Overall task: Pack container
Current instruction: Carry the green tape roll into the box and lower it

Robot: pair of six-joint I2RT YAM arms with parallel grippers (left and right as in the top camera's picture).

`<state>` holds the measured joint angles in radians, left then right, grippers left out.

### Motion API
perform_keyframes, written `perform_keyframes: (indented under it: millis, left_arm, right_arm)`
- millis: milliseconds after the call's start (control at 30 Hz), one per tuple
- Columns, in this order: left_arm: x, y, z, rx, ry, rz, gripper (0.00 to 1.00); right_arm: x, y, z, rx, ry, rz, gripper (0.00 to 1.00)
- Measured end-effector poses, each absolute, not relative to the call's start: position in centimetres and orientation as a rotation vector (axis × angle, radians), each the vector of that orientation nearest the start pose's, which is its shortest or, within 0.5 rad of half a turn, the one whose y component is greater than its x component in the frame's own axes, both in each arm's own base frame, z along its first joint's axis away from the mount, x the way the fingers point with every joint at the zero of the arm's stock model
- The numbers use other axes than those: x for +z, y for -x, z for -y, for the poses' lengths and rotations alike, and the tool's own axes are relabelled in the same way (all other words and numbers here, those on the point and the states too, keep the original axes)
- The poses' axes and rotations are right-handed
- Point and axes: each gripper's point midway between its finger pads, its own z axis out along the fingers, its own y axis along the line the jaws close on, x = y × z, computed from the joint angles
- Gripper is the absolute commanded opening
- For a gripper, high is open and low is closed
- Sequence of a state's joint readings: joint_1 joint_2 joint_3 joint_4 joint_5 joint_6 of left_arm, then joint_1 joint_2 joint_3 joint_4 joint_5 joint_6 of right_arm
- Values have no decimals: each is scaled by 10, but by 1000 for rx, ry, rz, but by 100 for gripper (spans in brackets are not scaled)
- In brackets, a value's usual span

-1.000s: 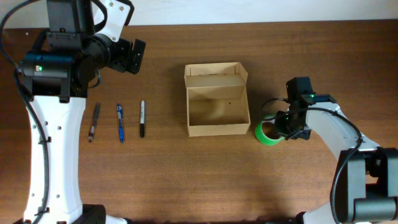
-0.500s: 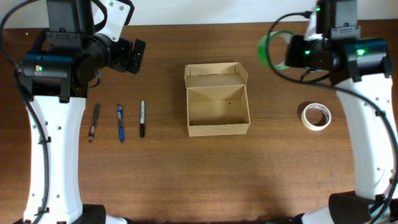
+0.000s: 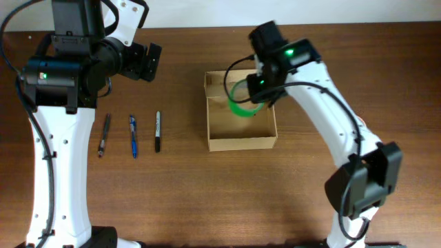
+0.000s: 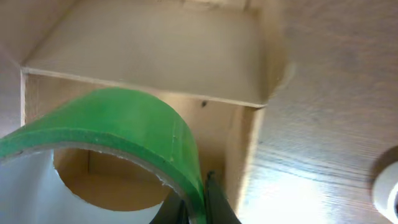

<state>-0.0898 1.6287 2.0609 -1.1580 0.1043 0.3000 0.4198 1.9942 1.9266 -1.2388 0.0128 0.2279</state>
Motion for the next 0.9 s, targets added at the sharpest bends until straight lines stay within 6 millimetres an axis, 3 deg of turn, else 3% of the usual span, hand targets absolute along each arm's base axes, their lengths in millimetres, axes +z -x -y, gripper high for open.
perform_keyframes:
  millis: [233,567,900]
  left_arm:
    - [371,-412,55,-11,-497,-2239,97]
    - [371,-412,55,-12,-497,-2242,97]
    - [371,-411,57,-26,-504,-2240,97]
  right_arm:
    - [147,-395,-195,94,342,-2896,4]
    - [88,-367,-174,-36,347,-3035,4]
    - [85,-375,-157,-57,284,-3039,4]
